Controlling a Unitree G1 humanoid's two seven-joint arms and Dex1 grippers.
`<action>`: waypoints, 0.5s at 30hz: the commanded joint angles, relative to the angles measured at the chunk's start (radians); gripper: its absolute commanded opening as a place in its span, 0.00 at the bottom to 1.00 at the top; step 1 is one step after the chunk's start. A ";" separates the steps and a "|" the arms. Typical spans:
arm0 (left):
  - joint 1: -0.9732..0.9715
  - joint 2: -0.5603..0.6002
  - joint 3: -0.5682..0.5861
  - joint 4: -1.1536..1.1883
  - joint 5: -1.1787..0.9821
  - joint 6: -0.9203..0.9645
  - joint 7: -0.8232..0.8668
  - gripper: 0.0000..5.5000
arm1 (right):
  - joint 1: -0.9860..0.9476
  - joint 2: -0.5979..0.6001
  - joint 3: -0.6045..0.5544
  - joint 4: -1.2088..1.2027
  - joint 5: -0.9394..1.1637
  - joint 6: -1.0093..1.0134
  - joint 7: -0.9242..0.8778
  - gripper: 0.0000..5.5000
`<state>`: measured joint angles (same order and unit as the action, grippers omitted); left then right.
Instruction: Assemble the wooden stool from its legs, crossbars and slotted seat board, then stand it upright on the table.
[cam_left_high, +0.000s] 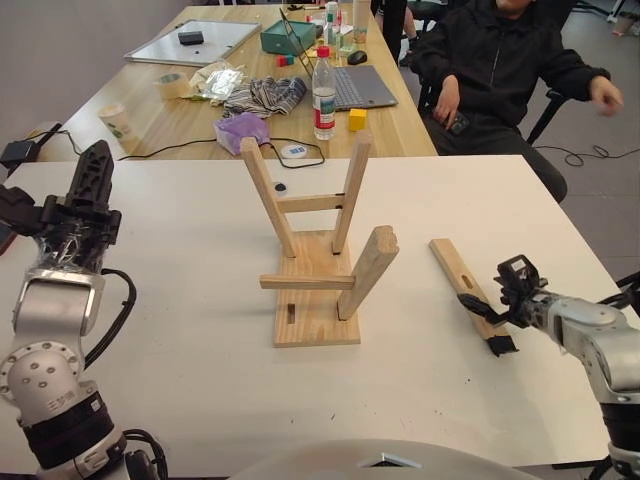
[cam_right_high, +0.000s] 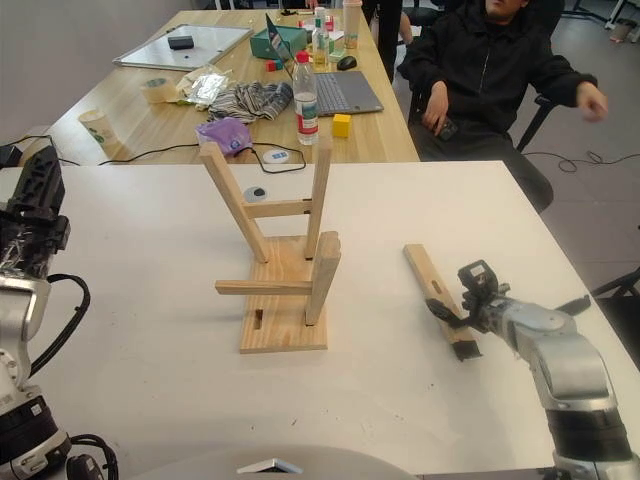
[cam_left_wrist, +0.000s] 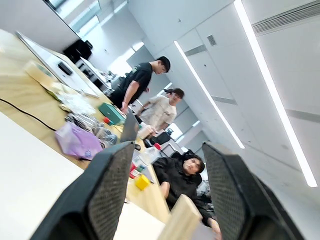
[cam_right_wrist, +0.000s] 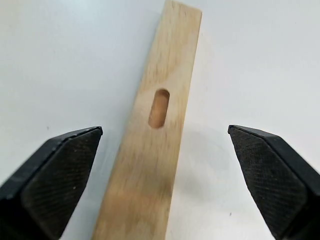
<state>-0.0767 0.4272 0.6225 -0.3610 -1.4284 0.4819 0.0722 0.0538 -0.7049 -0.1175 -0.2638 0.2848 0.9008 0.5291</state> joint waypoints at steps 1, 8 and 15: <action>-0.019 0.003 -0.034 -0.024 0.100 -0.031 -0.006 0.46 | 0.064 0.034 -0.004 0.020 0.006 -0.001 -0.003 0.85; -0.013 0.029 -0.101 -0.052 0.269 -0.041 -0.054 0.46 | 0.106 0.031 0.007 0.034 0.006 -0.033 0.009 0.64; -0.033 0.044 -0.126 -0.056 0.303 0.001 -0.083 0.46 | 0.052 0.130 -0.100 0.060 0.037 -0.099 -0.089 0.42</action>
<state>-0.0909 0.4537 0.5022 -0.4117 -1.1202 0.4597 0.0043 0.1285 -0.6175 -0.1739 -0.2269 0.3150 0.8136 0.4722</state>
